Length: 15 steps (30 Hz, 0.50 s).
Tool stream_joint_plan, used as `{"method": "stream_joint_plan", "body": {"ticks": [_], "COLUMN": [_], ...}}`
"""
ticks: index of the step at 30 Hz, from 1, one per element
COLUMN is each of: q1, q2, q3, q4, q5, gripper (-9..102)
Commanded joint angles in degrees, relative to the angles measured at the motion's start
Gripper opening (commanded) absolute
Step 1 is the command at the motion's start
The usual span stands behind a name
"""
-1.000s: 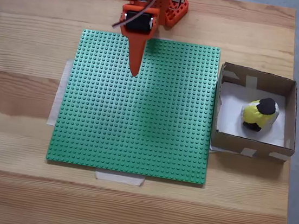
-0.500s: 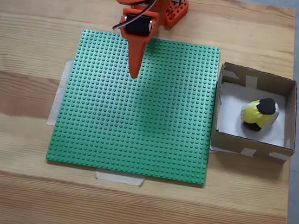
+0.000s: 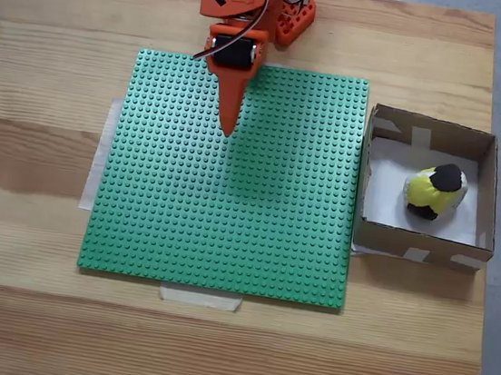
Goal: Pick the ball and put it in the box.
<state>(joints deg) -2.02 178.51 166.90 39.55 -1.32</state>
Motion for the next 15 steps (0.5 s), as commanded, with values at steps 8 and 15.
{"method": "stream_joint_plan", "body": {"ticks": [8, 15], "q1": [0.3, 0.3], "q2": [2.1, 2.1], "q3": [3.8, 6.2], "q4": [0.5, 0.8], "q5": [-0.4, -0.9], "gripper": [-1, -1]}}
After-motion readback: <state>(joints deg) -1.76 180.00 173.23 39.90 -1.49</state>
